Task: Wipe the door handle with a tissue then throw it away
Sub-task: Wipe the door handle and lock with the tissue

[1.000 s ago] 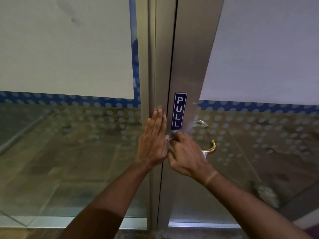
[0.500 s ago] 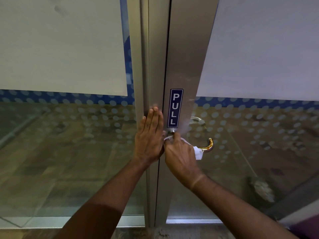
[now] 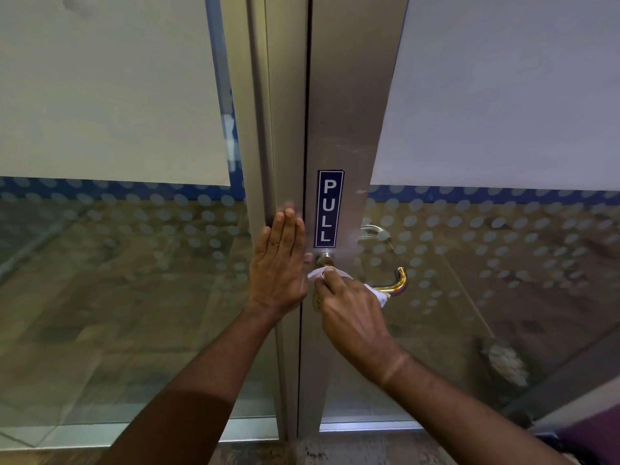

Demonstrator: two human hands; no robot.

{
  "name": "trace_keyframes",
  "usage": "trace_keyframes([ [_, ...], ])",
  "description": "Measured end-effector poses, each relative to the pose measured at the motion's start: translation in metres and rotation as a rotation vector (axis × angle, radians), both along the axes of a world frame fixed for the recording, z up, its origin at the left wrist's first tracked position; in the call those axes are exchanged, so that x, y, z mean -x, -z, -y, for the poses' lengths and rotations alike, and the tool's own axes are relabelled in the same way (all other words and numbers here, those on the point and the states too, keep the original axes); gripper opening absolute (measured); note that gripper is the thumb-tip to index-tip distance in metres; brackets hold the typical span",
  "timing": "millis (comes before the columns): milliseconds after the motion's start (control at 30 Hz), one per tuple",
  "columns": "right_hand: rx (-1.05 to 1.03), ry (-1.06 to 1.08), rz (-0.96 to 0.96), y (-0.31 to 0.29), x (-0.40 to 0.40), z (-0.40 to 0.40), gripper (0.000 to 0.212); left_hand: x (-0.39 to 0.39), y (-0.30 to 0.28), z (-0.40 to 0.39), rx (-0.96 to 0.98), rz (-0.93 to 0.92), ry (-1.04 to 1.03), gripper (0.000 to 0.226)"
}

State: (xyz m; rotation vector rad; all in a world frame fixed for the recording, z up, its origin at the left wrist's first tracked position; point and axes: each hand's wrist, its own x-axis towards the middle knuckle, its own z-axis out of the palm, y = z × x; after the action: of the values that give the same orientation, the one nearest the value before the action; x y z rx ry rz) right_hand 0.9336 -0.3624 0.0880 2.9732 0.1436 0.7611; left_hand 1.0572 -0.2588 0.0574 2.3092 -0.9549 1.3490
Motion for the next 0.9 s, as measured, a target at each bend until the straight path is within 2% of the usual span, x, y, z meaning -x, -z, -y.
trace_keyframes([
  [200, -0.056, -0.04, -0.015, 0.003, 0.009, 0.011, 0.044, -0.001, 0.0, 0.001, 0.006, 0.024, -0.004, 0.065],
  [433, -0.111, -0.076, 0.098, -0.003, 0.025, 0.035, 0.037, -0.001, -0.001, -0.001, -0.002, 0.018, 0.011, 0.077],
  [567, -0.161, -0.048, 0.145, -0.003, 0.034, 0.056, 0.043, -0.001, 0.0, 0.0, 0.004, 0.028, -0.007, 0.076],
  [767, -0.235, -0.032, 0.186, 0.003, 0.047, 0.086, 0.04, -0.001, 0.001, 0.002, 0.008, 0.015, -0.008, 0.076],
  [900, -0.29, 0.017, 0.204, 0.013, 0.048, 0.097, 0.053, 0.0, 0.0, 0.002, 0.004, 0.0, -0.005, 0.076],
])
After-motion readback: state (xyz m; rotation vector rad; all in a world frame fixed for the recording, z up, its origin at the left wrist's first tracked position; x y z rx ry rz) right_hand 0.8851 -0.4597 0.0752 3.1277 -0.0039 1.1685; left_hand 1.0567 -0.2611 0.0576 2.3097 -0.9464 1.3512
